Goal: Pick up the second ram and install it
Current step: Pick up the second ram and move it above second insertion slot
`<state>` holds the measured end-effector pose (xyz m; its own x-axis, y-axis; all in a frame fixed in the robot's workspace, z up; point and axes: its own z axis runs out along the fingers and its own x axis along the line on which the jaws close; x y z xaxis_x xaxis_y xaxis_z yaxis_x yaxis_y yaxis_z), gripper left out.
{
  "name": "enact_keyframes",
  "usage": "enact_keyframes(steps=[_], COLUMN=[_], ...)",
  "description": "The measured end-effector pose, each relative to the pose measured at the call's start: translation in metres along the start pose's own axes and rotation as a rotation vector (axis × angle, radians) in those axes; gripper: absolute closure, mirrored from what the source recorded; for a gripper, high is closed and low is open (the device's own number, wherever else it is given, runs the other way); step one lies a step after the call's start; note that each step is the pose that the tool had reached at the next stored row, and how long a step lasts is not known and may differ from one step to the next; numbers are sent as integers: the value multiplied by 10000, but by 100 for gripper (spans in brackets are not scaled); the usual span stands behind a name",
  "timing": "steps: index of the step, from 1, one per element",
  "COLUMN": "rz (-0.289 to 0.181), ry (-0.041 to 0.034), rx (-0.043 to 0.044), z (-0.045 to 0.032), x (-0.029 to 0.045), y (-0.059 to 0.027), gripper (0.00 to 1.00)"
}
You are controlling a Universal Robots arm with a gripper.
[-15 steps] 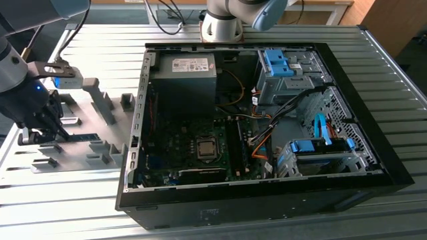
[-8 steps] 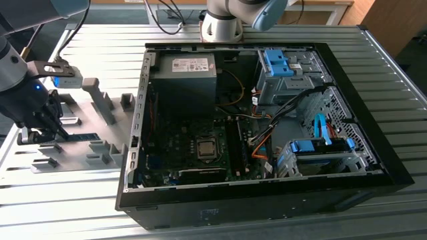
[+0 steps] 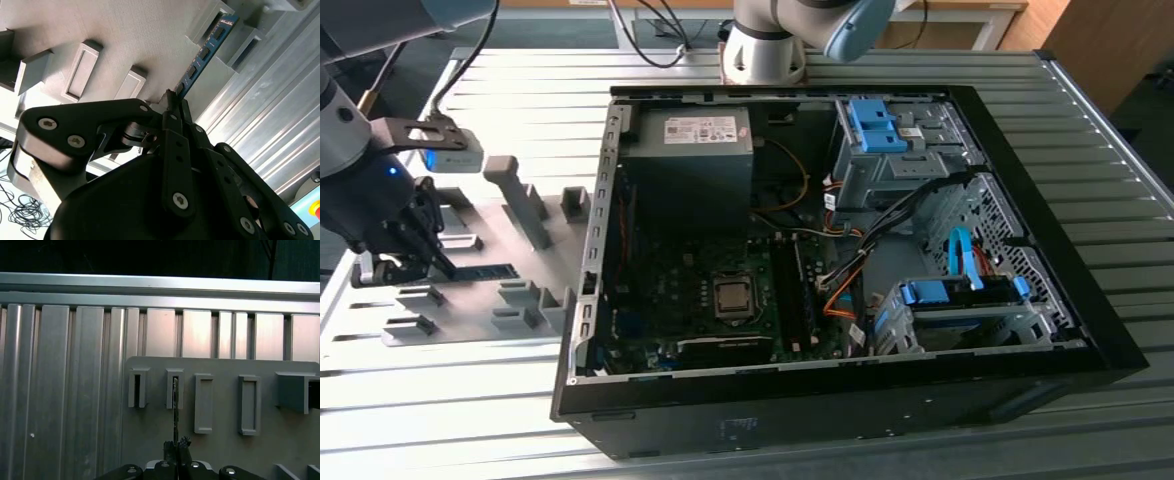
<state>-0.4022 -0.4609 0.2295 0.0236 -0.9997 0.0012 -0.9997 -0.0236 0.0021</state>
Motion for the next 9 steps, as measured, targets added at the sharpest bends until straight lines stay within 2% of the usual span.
enact_keyframes(steps=[9], rz=[1], ry=[0], rx=[0], z=[-42], x=[0], y=[0], gripper=[86])
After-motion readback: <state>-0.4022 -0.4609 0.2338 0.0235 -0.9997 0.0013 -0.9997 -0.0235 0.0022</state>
